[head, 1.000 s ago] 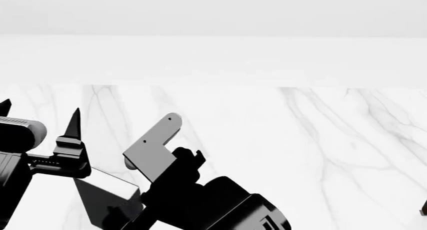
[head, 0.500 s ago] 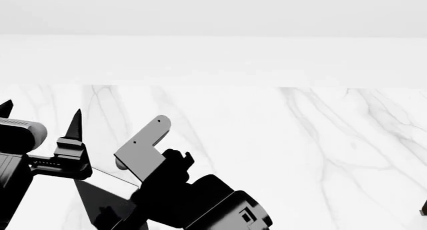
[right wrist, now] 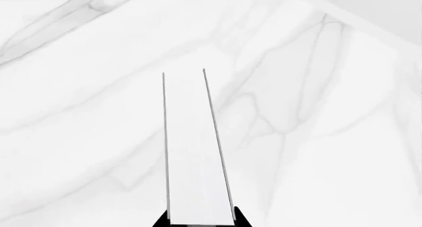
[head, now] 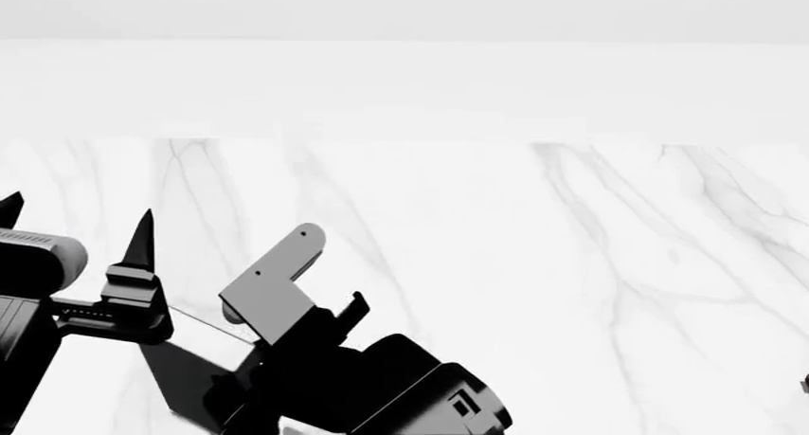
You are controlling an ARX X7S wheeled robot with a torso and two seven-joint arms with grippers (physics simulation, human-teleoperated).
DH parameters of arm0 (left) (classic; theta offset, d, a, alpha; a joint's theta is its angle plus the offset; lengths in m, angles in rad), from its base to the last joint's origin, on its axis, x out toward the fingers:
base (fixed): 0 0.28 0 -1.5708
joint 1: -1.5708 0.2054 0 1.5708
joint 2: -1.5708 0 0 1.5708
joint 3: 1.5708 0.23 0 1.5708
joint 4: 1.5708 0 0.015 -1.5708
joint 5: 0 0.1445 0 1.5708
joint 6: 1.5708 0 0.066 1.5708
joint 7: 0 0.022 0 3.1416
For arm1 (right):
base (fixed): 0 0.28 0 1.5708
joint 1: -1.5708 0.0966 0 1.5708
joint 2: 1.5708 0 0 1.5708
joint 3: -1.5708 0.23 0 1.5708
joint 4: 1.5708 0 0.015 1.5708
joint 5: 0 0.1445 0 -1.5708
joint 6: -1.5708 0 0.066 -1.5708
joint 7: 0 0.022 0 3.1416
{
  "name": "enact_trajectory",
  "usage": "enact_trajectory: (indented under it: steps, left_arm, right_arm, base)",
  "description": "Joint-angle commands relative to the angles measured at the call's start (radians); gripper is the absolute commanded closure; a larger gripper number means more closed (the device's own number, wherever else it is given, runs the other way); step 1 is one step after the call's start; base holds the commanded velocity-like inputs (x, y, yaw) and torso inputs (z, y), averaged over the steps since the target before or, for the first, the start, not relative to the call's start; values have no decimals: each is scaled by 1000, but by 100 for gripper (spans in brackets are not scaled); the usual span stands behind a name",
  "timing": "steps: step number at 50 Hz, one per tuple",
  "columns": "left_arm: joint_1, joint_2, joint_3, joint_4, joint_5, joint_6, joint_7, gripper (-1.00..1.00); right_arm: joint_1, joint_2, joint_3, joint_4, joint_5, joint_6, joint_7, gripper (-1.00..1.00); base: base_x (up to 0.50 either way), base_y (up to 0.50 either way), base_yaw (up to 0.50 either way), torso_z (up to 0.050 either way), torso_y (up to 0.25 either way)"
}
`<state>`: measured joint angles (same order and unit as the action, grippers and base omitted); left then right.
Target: Pick up the book on the left and place it on top of the shelf.
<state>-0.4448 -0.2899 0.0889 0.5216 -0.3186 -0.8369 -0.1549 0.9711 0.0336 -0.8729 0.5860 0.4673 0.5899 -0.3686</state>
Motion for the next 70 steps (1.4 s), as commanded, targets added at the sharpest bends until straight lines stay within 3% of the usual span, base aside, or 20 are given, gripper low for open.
enact_trajectory:
  steps: [1,16,42,48,52,53,56,61,70]
  left_arm:
    - [5,6,-12,-4,9,12,11,-100]
    - [12,1,-21,-4,-14,21,22,-100]
    - [13,-5,-25,9,-22,26,6,-100]
    - [16,-9,-22,16,-18,22,-3,-100]
    - [16,-10,-23,18,-19,21,-6,-100]
    - [16,-10,-21,18,-18,21,-6,-100]
    - [15,-10,-19,16,-19,22,-7,-100]
    - [14,-13,-18,19,-20,19,-9,-100]
    - [17,-17,-19,18,-24,23,-12,-100]
  right_arm:
    - [5,-10,-6,18,15,-18,-4,100]
    - [8,5,-23,-18,48,-7,17,100]
    - [20,29,-35,-69,86,14,50,100]
    - [74,58,20,-115,78,49,172,100]
    - [119,93,-14,-155,-45,37,320,100]
    - [142,109,-76,-153,-165,-1,412,100]
    - [166,126,-103,-170,-227,18,474,100]
    - [231,113,-224,-36,-456,5,680,100]
    - [299,59,-356,218,-648,-41,856,100]
  base:
    - [0,0,0,0,0]
    - [0,0,0,0,0]
    - [0,0,0,0,238]
    - [0,0,0,0,0]
    - [0,0,0,0,0]
    - [0,0,0,0,0]
    - [0,0,0,0,0]
    - [0,0,0,0,0]
    - [0,0,0,0,2]
